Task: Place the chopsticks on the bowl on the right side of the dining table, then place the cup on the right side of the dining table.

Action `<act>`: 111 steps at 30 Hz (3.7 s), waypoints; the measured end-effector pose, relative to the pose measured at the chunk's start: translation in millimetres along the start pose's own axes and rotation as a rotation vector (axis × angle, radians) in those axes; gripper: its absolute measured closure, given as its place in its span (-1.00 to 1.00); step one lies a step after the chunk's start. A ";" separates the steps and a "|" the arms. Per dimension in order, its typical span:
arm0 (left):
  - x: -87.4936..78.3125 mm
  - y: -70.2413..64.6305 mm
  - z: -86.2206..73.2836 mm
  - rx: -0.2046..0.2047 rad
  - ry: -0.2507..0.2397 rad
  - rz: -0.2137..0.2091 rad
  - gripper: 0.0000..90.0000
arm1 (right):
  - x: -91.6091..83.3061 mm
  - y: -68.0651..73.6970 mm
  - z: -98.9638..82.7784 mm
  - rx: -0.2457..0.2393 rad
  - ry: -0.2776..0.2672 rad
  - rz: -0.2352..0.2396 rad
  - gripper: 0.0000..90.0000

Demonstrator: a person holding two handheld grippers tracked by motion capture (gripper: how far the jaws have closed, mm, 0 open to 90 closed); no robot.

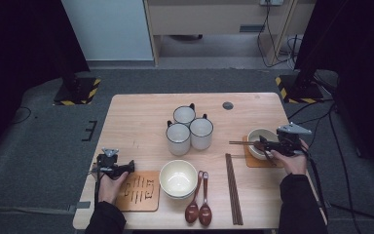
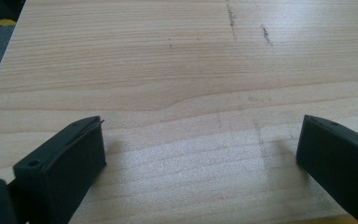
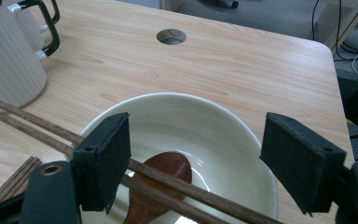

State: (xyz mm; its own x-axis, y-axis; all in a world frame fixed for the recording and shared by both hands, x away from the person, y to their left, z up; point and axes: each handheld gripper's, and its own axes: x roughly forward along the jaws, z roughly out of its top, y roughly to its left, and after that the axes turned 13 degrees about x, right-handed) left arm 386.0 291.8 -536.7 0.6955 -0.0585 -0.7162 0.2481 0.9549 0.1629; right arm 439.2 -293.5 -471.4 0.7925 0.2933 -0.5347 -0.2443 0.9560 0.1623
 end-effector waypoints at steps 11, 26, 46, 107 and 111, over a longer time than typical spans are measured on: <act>0.0 0.0 0.0 0.000 0.000 0.000 -0.99 | -10.2 3.0 -8.6 -0.020 0.004 0.002 -0.52; 0.0 0.0 0.0 -0.001 0.000 0.000 -0.99 | -5.9 -0.9 -12.1 -0.045 0.007 -0.029 -0.54; 0.0 0.0 0.0 -0.001 0.000 0.000 -0.99 | -8.2 -1.1 -9.0 -0.024 -0.013 0.001 -0.57; 0.3 0.2 0.3 0.002 0.002 -0.001 -1.00 | -34.5 99.7 73.9 -0.037 -0.147 0.177 -0.36; 0.3 0.2 0.4 0.002 0.002 -0.002 -1.00 | -28.0 106.5 74.6 -0.035 -0.135 0.181 -0.34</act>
State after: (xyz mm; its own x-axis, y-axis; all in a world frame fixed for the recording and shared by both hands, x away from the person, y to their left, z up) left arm 386.5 291.8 -536.6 0.6937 -0.0594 -0.7178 0.2502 0.9544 0.1629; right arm 432.6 -199.8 -377.3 0.8010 0.4600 -0.3832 -0.4070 0.8878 0.2151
